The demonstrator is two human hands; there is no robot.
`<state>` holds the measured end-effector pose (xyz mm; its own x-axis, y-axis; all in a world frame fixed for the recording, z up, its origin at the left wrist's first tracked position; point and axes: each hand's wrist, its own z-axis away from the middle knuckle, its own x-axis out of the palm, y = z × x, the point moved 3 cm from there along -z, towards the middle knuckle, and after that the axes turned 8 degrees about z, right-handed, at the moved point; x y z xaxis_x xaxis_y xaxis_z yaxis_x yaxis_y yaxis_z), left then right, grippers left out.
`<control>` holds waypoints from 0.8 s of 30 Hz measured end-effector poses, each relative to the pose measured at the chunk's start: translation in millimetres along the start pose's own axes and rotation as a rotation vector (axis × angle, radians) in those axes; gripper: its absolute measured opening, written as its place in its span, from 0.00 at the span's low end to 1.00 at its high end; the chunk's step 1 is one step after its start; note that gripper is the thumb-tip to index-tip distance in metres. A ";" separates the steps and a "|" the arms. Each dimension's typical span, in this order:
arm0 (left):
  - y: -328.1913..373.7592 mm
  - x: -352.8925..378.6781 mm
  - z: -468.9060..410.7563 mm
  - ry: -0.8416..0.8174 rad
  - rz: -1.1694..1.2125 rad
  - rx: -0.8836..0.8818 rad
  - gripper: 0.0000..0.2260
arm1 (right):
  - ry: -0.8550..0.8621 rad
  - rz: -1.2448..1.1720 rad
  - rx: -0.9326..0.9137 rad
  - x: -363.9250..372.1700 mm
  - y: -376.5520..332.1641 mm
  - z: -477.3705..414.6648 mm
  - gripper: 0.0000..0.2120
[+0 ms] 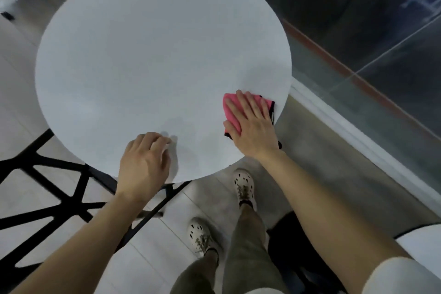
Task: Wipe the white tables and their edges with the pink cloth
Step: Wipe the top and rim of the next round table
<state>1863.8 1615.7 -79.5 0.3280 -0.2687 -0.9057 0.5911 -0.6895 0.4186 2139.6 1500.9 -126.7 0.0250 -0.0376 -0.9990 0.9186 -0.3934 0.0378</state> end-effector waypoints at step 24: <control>-77.0 -8.7 -237.9 -0.004 -0.144 -0.322 0.18 | -0.029 0.014 -0.113 -16.1 -0.1 -431.4 0.34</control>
<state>1990.8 1831.1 -87.9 0.2220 -0.1871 -0.9569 0.8335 -0.4728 0.2859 2309.3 1897.8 -121.3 0.0287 -0.0698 -0.9971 0.9569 -0.2866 0.0476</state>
